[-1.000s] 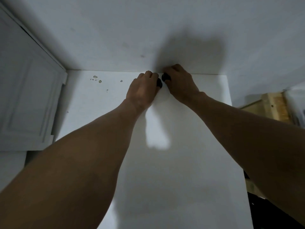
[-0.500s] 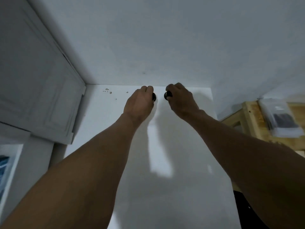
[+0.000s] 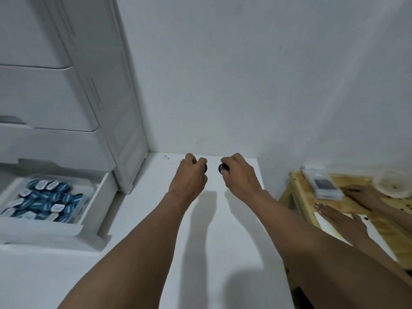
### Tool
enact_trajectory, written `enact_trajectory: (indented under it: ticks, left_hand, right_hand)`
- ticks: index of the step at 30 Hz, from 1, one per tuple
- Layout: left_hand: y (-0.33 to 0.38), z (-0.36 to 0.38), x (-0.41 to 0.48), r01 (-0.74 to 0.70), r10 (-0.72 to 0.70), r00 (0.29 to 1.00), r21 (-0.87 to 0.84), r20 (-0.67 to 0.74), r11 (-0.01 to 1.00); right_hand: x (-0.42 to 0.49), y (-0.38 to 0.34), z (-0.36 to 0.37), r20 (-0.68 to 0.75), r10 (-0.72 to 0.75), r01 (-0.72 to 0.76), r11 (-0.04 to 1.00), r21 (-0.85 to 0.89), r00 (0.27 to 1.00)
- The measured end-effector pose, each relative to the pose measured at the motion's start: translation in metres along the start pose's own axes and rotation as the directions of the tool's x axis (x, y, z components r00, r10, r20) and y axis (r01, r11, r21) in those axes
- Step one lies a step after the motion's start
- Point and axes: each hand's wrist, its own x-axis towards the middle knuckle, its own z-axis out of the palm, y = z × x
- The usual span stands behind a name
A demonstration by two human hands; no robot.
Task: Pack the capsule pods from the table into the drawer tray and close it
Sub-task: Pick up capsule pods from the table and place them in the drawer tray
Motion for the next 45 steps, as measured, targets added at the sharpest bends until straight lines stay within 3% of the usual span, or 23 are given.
enact_trajectory:
  ticks: [5,13,25,31,37,45]
  left_hand:
    - [0.014,-0.041,-0.058,0.061,-0.064,0.994,-0.039,-0.093,0.997]
    - [-0.003,-0.112,-0.151,0.14,-0.143,0.97,-0.031,-0.196,0.99]
    - [-0.121,-0.226,-0.217,0.241,-0.213,0.916,0.04,-0.341,0.97]
    - [-0.207,-0.28,-0.233,0.252,-0.176,0.924,0.193,-0.34,0.948]
    - [-0.266,-0.308,-0.237,0.229,-0.193,0.938,0.096,-0.288,0.969]
    - [-0.318,-0.304,-0.214,0.213,-0.198,0.959,0.056,-0.205,0.975]
  right_hand:
    - [-0.054,-0.029,-0.021,-0.051,-0.069,0.07,0.997,0.025,0.996]
    - [-0.124,-0.103,-0.021,0.006,-0.182,0.181,0.98,0.084,0.983]
    - [-0.137,-0.275,0.046,-0.002,-0.316,0.315,0.944,0.098,0.949]
    - [-0.132,-0.361,0.101,-0.021,-0.318,0.319,0.945,0.068,0.948]
    - [-0.128,-0.414,0.14,0.004,-0.277,0.276,0.959,0.067,0.961]
    - [-0.089,-0.435,0.181,0.04,-0.256,0.257,0.967,0.0,0.966]
